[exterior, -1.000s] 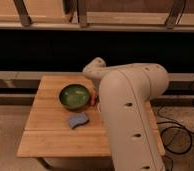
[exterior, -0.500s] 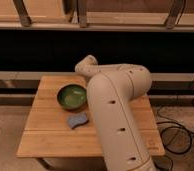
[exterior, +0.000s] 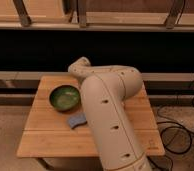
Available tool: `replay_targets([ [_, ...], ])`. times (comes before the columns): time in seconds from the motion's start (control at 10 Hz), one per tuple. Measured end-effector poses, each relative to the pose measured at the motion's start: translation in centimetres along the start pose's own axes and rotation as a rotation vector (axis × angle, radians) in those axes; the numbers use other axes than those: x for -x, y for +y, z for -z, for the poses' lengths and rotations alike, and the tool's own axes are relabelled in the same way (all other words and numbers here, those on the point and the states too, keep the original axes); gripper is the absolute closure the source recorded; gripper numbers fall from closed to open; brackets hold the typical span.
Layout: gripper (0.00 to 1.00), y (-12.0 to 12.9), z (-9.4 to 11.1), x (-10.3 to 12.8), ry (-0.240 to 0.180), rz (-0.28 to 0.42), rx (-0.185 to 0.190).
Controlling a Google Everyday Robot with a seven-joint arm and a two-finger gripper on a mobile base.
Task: Place the pepper on the white sponge
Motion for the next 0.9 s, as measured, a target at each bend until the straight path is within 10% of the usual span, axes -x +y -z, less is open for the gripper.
replay_targets([
  [0.9,0.35,-1.2,-1.5,-3.3,0.072,-0.123,0.026],
])
